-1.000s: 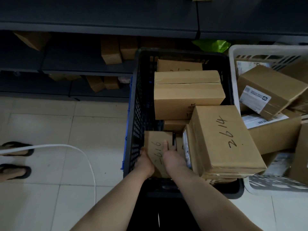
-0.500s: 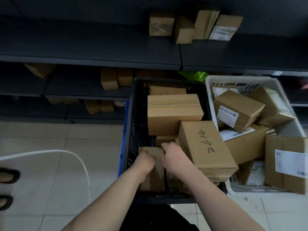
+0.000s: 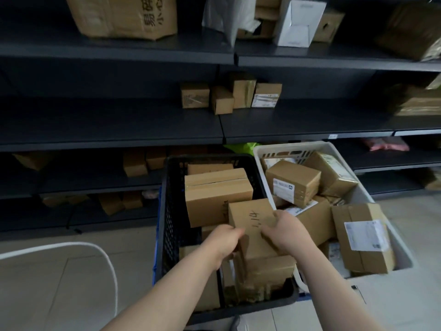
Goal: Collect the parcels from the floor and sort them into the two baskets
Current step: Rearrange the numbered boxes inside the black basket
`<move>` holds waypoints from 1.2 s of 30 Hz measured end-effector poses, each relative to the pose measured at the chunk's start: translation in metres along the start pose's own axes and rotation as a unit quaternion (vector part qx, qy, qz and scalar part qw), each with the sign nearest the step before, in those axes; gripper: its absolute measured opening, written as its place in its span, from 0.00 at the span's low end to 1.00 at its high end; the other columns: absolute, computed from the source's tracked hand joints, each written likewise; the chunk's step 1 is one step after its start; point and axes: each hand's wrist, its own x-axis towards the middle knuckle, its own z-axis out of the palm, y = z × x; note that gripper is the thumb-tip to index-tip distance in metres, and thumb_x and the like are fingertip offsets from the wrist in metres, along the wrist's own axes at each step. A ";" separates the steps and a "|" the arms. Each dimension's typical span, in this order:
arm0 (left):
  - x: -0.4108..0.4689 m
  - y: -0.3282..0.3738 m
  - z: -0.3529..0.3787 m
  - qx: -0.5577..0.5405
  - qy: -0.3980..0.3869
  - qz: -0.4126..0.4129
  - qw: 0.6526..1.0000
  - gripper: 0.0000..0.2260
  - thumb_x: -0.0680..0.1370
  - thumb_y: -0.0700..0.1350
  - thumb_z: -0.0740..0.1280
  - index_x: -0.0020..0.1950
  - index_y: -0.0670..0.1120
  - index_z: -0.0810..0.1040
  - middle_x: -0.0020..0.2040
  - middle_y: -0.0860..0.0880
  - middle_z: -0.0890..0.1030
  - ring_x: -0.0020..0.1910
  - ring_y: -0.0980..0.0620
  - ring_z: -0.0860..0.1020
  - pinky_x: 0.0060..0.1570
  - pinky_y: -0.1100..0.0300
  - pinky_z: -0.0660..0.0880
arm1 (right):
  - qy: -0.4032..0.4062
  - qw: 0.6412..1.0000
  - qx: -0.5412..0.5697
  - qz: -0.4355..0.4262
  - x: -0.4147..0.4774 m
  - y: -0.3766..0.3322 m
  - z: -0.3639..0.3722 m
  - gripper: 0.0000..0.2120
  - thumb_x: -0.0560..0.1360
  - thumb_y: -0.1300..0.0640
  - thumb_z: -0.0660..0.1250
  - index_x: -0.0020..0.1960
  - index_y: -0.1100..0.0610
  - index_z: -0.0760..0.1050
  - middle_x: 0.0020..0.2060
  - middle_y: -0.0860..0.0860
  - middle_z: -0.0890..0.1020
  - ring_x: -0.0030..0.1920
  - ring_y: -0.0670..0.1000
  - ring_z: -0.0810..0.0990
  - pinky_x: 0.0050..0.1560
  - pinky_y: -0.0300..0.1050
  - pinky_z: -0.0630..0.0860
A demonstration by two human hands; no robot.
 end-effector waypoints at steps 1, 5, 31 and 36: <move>-0.003 0.002 -0.003 0.029 0.014 0.006 0.999 0.13 0.81 0.53 0.61 0.57 0.46 0.78 0.49 0.52 0.81 0.50 0.51 0.78 0.60 0.55 0.75 | 0.010 1.000 0.011 -0.002 -0.002 0.000 -0.002 0.19 0.74 0.45 0.68 0.61 0.54 0.74 0.51 0.50 0.80 0.51 0.52 0.79 0.49 0.46 0.77; -0.016 0.005 -0.028 0.111 0.058 0.037 0.991 0.13 0.80 0.56 0.61 0.44 0.48 0.76 0.45 0.47 0.81 0.51 0.45 0.80 0.53 0.53 0.76 | 0.024 0.999 0.020 -0.028 -0.012 -0.010 -0.011 0.19 0.73 0.43 0.69 0.57 0.54 0.75 0.44 0.47 0.78 0.46 0.49 0.78 0.46 0.44 0.76; 0.018 -0.109 -0.074 0.221 0.078 -0.096 0.967 0.41 0.78 0.49 0.65 0.78 0.49 0.37 0.63 0.47 0.74 0.49 0.54 0.75 0.44 0.64 0.74 | -0.230 0.968 0.101 -0.008 0.003 -0.037 0.145 0.15 0.80 0.61 0.56 0.59 0.59 0.79 0.56 0.53 0.80 0.55 0.51 0.78 0.55 0.44 0.77; 0.017 -0.110 -0.071 0.265 0.042 -0.120 0.956 0.40 0.81 0.45 0.60 0.76 0.47 0.30 0.72 0.42 0.66 0.59 0.50 0.73 0.55 0.61 0.72 | -0.252 0.962 0.105 -0.007 0.005 -0.034 0.153 0.17 0.80 0.60 0.55 0.66 0.56 0.75 0.62 0.53 0.78 0.63 0.54 0.76 0.63 0.49 0.75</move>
